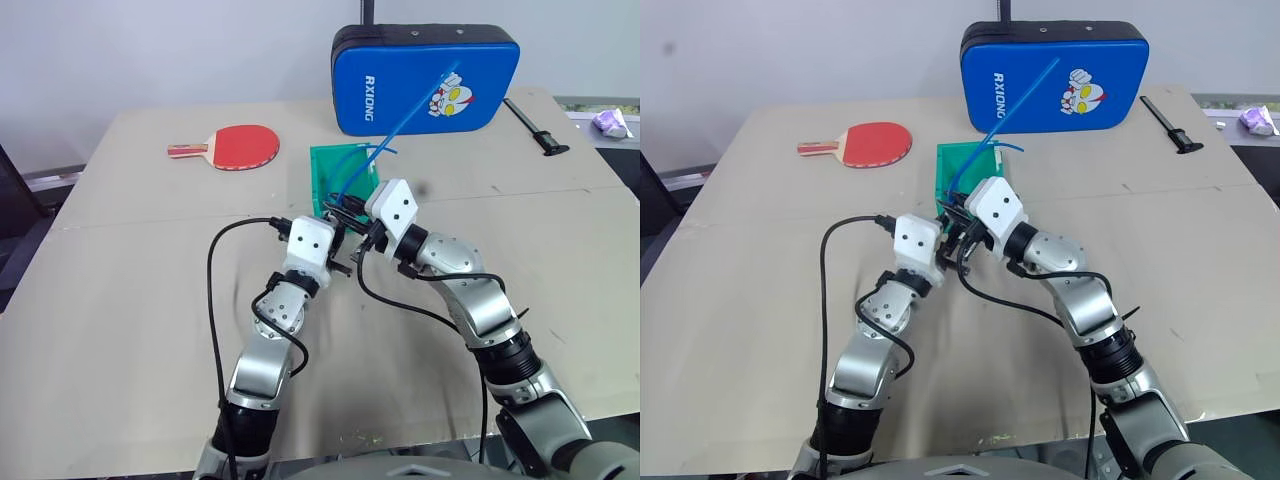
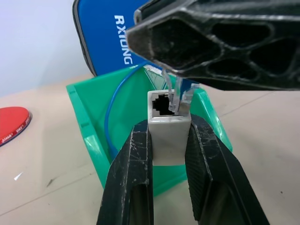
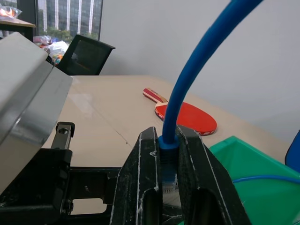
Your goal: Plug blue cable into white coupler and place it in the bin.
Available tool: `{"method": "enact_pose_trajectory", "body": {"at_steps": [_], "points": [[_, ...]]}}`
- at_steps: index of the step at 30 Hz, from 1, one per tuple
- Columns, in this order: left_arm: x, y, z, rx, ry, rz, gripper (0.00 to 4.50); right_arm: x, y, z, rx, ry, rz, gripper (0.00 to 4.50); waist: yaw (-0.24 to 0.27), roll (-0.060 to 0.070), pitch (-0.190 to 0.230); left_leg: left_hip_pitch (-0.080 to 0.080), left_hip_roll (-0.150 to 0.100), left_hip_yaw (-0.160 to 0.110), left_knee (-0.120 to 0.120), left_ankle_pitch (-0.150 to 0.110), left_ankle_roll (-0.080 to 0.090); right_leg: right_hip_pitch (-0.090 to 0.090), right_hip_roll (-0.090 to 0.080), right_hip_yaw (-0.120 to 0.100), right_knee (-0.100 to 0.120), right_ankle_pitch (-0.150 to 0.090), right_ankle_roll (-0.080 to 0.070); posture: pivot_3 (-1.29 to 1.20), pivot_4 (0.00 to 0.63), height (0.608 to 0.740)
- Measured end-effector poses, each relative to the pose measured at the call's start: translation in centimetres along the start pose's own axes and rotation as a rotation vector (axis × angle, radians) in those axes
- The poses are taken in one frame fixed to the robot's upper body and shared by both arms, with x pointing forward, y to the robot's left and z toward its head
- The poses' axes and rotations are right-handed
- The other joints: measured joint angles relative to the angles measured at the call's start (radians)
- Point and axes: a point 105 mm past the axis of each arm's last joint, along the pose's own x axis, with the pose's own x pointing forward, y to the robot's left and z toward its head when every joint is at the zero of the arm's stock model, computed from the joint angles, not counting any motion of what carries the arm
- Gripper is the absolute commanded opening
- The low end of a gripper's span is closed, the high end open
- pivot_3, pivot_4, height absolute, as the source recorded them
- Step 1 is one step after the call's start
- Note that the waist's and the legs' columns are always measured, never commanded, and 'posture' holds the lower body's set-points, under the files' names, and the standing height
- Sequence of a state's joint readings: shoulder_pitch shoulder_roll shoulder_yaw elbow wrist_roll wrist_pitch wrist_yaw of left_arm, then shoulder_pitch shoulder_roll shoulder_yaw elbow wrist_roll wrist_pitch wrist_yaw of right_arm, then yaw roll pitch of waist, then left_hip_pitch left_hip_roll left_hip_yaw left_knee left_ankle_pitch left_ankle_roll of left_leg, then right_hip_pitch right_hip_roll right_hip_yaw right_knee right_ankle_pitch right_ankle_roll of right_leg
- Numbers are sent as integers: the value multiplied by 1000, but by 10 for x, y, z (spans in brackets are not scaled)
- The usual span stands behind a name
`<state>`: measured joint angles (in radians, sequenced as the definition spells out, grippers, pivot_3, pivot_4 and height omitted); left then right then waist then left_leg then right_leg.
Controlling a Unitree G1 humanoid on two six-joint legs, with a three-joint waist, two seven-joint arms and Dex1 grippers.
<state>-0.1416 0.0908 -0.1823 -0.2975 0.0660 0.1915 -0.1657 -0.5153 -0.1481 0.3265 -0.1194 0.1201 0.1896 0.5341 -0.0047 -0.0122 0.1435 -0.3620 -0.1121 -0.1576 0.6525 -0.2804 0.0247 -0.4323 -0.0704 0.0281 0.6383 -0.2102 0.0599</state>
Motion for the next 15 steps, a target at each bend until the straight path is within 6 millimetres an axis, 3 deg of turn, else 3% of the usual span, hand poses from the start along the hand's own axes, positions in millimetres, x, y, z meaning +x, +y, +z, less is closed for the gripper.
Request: {"method": "enact_pose_trajectory", "body": {"at_steps": [15], "points": [[-2,-4,-9,19,40,-29,332,2,3,-17,-66,105,19,0,-6,0,0,0,0,0,0,0,0,0,0,0,0,0,0,0,150,740]]}}
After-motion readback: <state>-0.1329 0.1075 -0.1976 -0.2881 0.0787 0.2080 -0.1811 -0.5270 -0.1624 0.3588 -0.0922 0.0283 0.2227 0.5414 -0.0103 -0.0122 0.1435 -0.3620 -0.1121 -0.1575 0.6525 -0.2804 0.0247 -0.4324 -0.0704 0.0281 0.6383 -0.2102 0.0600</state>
